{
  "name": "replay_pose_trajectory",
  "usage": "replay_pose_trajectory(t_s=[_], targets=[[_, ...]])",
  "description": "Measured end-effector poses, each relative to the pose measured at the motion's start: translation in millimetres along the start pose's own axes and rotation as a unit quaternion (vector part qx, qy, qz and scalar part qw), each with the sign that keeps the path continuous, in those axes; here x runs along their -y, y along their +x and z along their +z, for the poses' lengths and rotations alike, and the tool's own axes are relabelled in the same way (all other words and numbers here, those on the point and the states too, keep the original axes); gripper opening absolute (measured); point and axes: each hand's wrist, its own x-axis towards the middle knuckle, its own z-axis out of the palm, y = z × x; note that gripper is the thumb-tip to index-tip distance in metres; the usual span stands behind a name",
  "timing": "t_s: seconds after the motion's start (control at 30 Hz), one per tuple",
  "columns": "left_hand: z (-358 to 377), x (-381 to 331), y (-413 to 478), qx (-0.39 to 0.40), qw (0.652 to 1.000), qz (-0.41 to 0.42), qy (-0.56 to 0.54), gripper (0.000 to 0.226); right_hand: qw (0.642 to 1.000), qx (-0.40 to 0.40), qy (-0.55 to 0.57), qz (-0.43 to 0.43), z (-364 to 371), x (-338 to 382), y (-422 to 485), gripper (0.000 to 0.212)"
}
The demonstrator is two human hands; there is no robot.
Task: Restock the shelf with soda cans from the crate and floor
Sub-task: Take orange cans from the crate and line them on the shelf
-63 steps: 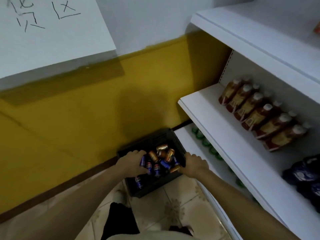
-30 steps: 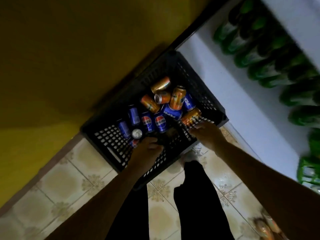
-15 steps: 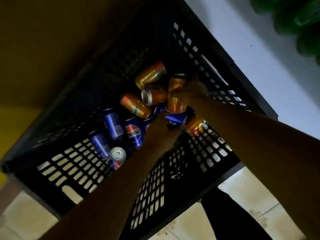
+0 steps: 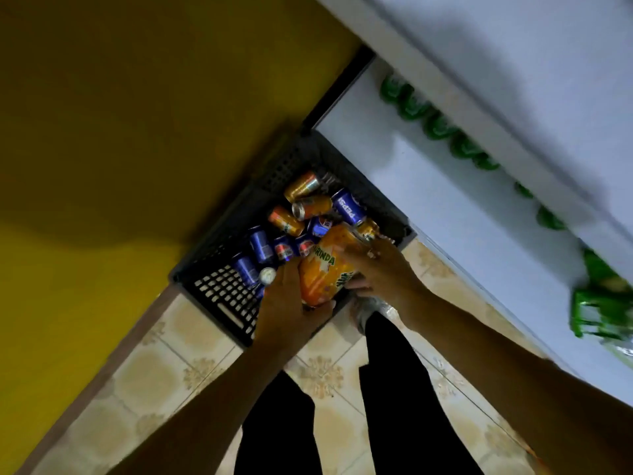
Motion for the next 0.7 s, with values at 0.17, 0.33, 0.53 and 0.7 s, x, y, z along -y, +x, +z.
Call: replay_pose_trajectory(t_s=[0.17, 0.33, 0.53, 0.7], targets=[[-36, -60, -97, 0.107, 0.973, -0.059, -0.194, 0.075, 0.997, -0.017, 0.061, 0.036, -8, 22, -118, 0.044], [-58, -99, -181, 0.153, 0.942, -0.062, -0.292, 0.043, 0.99, -0.029, 0.139, -0.019, 2, 28, -197, 0.061], [-84, -109, -268, 0.179, 0.935, 0.007, -0.305, 0.071, 0.952, 0.05, 0.274, -0.13, 34, 30, -292, 0.055], [-85, -102, -333, 0.153, 0.876, 0.003, -0.458, 0.066, 0.924, 0.048, 0.337, -0.174, 76, 4, -355, 0.06]])
